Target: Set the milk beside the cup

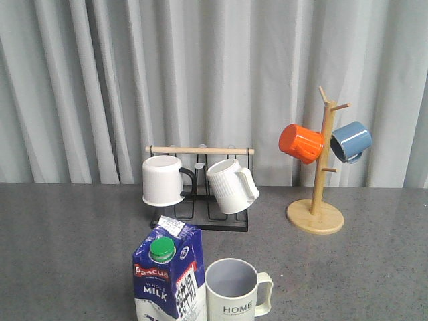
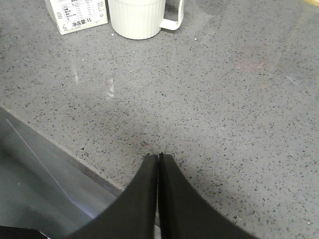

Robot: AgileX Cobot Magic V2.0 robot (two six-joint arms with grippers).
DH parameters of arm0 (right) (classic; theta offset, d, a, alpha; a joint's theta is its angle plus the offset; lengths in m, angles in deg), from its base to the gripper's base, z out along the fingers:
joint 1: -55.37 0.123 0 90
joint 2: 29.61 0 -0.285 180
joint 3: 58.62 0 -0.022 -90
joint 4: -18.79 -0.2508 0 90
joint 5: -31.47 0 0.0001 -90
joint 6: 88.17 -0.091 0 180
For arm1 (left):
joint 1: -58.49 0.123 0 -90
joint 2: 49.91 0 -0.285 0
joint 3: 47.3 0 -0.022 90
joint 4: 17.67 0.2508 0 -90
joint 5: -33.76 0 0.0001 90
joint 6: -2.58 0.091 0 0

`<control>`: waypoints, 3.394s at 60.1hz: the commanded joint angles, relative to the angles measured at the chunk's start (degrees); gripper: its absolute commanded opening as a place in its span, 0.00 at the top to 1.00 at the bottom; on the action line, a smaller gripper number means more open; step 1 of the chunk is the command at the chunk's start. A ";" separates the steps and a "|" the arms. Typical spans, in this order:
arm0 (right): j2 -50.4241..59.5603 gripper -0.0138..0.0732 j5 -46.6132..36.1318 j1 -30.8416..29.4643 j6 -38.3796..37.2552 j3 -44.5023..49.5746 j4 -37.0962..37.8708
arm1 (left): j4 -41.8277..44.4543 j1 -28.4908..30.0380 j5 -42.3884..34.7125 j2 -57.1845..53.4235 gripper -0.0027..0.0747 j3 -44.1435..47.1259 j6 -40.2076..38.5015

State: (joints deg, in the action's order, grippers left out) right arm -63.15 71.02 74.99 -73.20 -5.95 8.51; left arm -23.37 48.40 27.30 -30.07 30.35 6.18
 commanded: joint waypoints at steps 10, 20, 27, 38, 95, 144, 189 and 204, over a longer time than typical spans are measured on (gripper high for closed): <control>-0.27 0.85 -3.55 -0.11 0.06 -1.37 -0.23 | -1.69 5.07 2.57 -13.34 0.98 2.29 1.98; -0.27 0.85 -3.11 -0.11 0.06 -1.37 -0.34 | -1.57 8.52 4.65 -12.89 0.98 2.37 3.31; -0.27 0.85 -2.79 -0.11 0.06 -1.37 -0.34 | -1.24 10.39 4.43 -12.89 0.98 2.37 4.41; -0.27 0.85 -2.35 -0.11 0.06 -1.37 -0.34 | -1.33 11.39 3.27 -12.89 0.98 2.37 4.32; -0.32 0.85 -2.42 -0.11 0.06 -1.37 -0.39 | -1.33 11.39 3.27 -12.89 0.98 2.37 4.32; 25.10 0.85 -39.55 -14.99 -21.31 26.64 8.64 | -1.33 11.39 3.27 -12.89 0.98 2.37 4.32; 26.92 0.85 -41.82 -14.93 -19.15 26.59 10.28 | -1.33 11.39 3.32 -12.89 0.98 2.37 4.32; 26.92 0.85 -47.57 -14.93 -12.92 26.59 10.28 | -1.33 11.39 3.32 -12.89 0.97 2.37 4.32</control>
State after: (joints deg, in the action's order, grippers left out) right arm -36.78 28.92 60.36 -87.54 20.23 18.39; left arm -24.42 59.63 34.93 -42.78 31.36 10.56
